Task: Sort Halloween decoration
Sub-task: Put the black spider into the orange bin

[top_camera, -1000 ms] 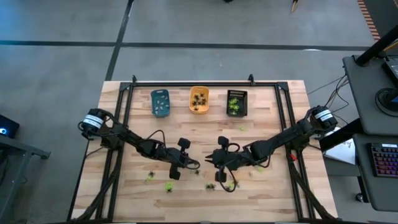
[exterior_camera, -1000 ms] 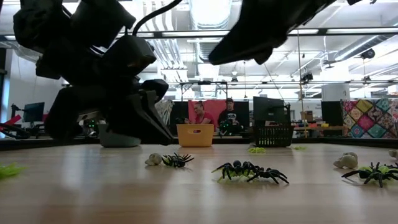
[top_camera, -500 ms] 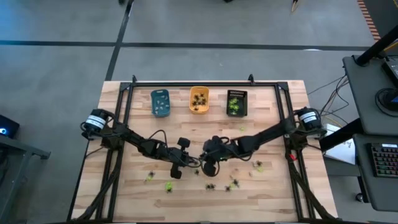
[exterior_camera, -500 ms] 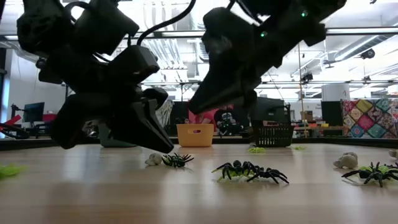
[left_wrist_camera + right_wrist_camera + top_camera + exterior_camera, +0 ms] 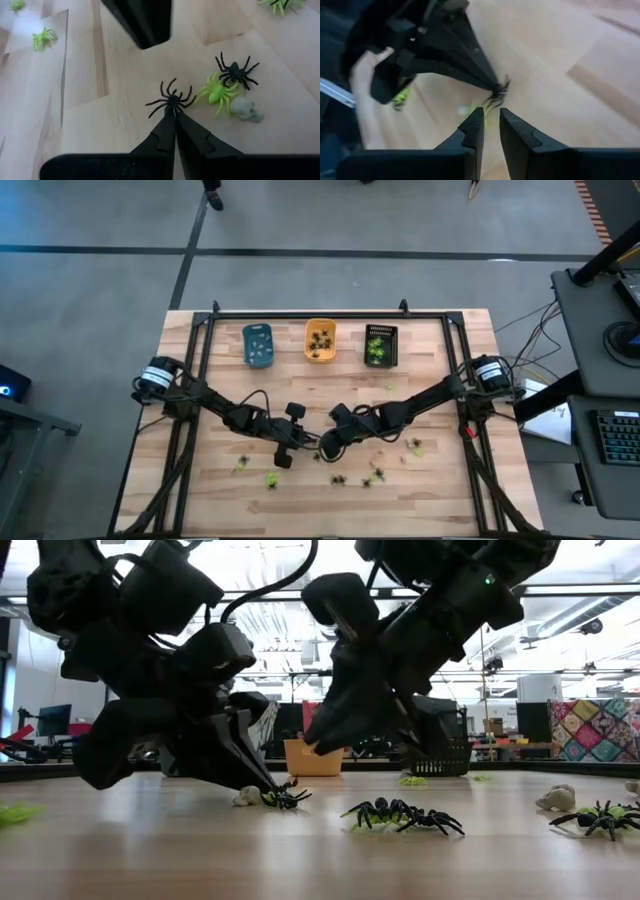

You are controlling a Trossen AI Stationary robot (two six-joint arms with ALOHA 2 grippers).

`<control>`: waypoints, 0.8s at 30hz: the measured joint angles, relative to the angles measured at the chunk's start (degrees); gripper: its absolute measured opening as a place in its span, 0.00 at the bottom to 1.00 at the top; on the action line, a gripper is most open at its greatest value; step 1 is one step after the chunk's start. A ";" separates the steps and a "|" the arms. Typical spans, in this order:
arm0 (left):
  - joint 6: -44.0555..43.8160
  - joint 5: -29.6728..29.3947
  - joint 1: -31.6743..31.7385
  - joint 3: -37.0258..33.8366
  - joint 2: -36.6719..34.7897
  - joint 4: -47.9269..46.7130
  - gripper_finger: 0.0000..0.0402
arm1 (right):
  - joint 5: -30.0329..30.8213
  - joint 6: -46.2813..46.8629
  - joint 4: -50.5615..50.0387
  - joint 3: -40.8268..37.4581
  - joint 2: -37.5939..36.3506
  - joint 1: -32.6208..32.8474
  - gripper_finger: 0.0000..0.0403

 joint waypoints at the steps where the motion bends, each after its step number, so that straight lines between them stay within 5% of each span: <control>1: -0.17 -0.02 0.00 0.00 0.36 0.39 0.00 | 0.06 0.49 0.18 0.01 0.00 0.16 0.14; 14: -0.85 -0.04 0.15 0.09 1.66 1.91 0.00 | 0.87 2.67 0.04 0.02 1.38 0.45 0.38; 24: -1.06 -0.02 0.15 0.09 1.75 1.94 0.00 | 3.10 0.64 4.14 0.02 3.47 0.19 0.42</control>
